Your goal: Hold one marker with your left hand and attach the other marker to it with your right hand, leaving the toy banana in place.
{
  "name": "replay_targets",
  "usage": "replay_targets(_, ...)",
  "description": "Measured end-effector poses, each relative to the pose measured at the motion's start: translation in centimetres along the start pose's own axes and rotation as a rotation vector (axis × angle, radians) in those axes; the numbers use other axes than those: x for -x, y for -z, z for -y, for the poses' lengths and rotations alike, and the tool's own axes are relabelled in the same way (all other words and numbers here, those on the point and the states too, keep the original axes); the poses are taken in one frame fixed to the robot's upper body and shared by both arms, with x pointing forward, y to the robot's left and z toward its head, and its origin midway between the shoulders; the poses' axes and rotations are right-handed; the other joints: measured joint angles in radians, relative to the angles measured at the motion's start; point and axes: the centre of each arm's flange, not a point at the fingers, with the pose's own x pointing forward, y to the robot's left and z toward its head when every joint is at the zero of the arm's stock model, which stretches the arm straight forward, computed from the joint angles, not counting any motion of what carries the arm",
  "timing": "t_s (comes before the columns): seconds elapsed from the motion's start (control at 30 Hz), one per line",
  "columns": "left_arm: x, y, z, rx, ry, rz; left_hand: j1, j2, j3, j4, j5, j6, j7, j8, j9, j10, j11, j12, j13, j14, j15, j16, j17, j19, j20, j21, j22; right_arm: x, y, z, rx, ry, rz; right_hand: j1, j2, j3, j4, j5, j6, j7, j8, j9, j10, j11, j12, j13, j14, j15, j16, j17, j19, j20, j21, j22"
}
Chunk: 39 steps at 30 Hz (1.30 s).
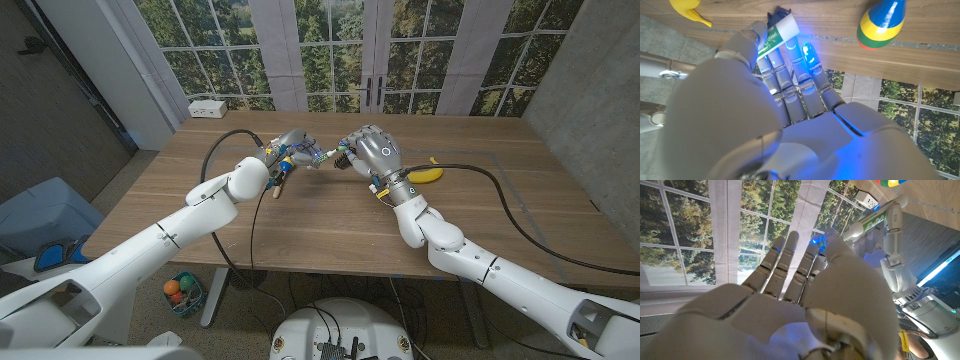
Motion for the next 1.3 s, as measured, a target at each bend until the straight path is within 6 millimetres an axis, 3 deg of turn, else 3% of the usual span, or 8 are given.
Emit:
replay_targets(0.7, 0.0, -0.2, 0.0, 0.002, -0.003, 0.004, -0.002, -0.001, 0.000, 0.000, -0.004, 0.000, 0.000, -0.005, 0.007, 0.000, 0.000, -0.006, 0.003, 0.000, 0.000, -0.010, 0.006, 0.000, 0.000, 0.004, 0.000, -0.3, -0.5, -0.3, -0.005, 0.013, 0.005, 0.000, 0.000, -0.001, -0.001, 0.003, 0.000, 0.000, 0.004, -0.006, 0.002, 0.002, -0.008, 0.000, 0.000, 0.000, -0.014, 0.005, 0.000, 0.000, 0.011, 0.000)
replay_targets(0.77, 0.0, -0.2, 0.0, 0.003, -0.003, 0.004, -0.008, -0.005, 0.000, 0.000, -0.005, 0.014, -0.014, -0.009, 0.006, 0.010, -0.010, -0.008, 0.003, 0.000, 0.000, -0.012, 0.006, 0.000, 0.000, 0.004, 0.000, -0.3, -0.5, -0.3, -0.006, 0.015, 0.005, 0.000, 0.000, -0.002, -0.002, 0.003, 0.006, -0.002, 0.004, -0.006, 0.010, 0.003, -0.009, -0.001, 0.000, 0.000, -0.015, 0.005, 0.000, 0.000, 0.011, 0.000)
replay_targets(1.3, -0.1, -0.1, 0.0, 0.011, -0.013, 0.001, -0.008, -0.005, 0.006, -0.006, -0.009, 0.022, -0.017, -0.009, 0.008, 0.020, -0.009, -0.013, 0.004, 0.002, 0.002, -0.017, 0.008, 0.000, 0.000, 0.004, 0.000, -0.8, -1.5, -0.5, -0.037, 0.037, 0.015, 0.009, -0.009, -0.004, -0.004, 0.007, 0.025, -0.007, 0.004, -0.006, 0.021, 0.003, -0.015, -0.003, 0.005, -0.006, -0.025, 0.009, -0.007, 0.000, 0.019, 0.000)
